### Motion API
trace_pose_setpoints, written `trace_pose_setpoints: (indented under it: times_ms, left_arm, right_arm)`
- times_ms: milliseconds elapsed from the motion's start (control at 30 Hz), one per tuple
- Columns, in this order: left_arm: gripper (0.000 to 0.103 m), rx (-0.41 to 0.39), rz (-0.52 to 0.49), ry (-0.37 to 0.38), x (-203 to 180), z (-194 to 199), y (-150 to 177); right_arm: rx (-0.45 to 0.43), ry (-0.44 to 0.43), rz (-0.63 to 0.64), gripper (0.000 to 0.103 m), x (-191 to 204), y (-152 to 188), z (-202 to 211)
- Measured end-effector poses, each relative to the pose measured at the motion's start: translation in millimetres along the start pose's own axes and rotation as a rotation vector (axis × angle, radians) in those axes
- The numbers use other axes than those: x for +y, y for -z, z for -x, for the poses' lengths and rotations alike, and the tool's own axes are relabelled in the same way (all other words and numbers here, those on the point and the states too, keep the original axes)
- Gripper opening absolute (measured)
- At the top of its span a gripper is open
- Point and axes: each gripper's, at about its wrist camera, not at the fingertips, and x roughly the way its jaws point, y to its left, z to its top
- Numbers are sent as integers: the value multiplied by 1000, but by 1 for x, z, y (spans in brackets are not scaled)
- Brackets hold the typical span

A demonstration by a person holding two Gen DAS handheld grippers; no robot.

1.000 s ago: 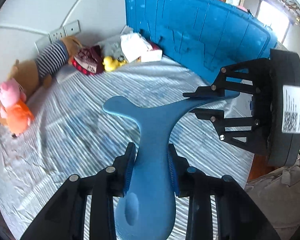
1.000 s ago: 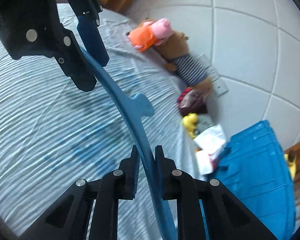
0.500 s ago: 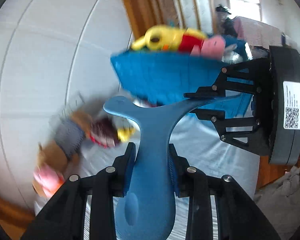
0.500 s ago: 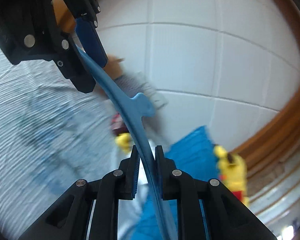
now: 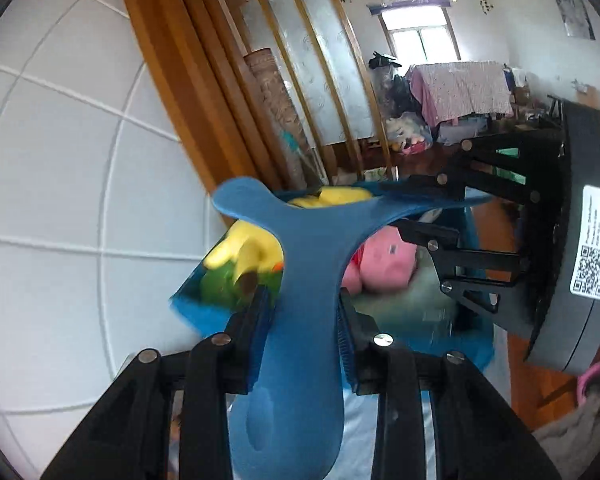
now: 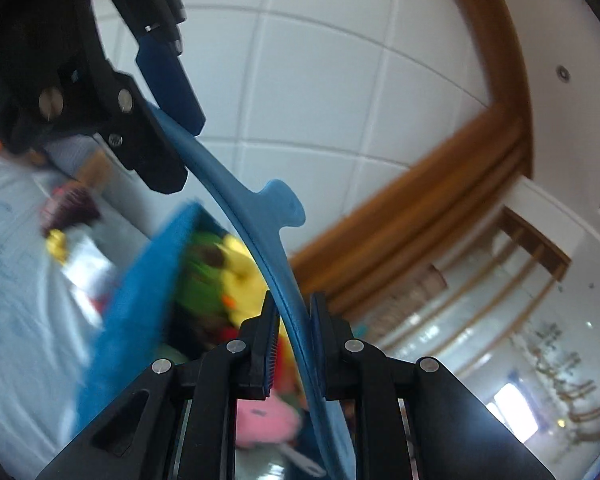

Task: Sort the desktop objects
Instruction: 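Carry the blue boomerang with the right tool over the blue crate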

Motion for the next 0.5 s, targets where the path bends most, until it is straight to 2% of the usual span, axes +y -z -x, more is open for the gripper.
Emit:
trace_pose_setpoints:
  times_ms: [133, 300, 333, 367, 400, 433, 500]
  left_arm:
    - [31, 51, 41, 52, -10, -63, -41]
    - [31, 119, 89, 103, -19, -120, -54]
    - [31, 126, 88, 106, -23, -123, -55]
    - [31, 136, 90, 102, -25, -129, -54]
    - [31, 144, 103, 109, -25, -133, -53]
    - [31, 152, 117, 116, -25, -137, -51]
    - [31, 158, 152, 151, -27, -143, -52]
  right_arm:
    - [73, 16, 5, 17, -38, 38, -44]
    - [151, -37, 38, 18, -60, 88, -92]
    - [173, -46, 47, 26, -62, 96, -99]
    - [181, -59, 48, 45, -64, 106, -105]
    - [188, -72, 47, 56, -66, 115, -112]
    - [189, -90, 53, 71, -68, 122, -113]
    - [179, -114, 71, 79, -70, 132, -113]
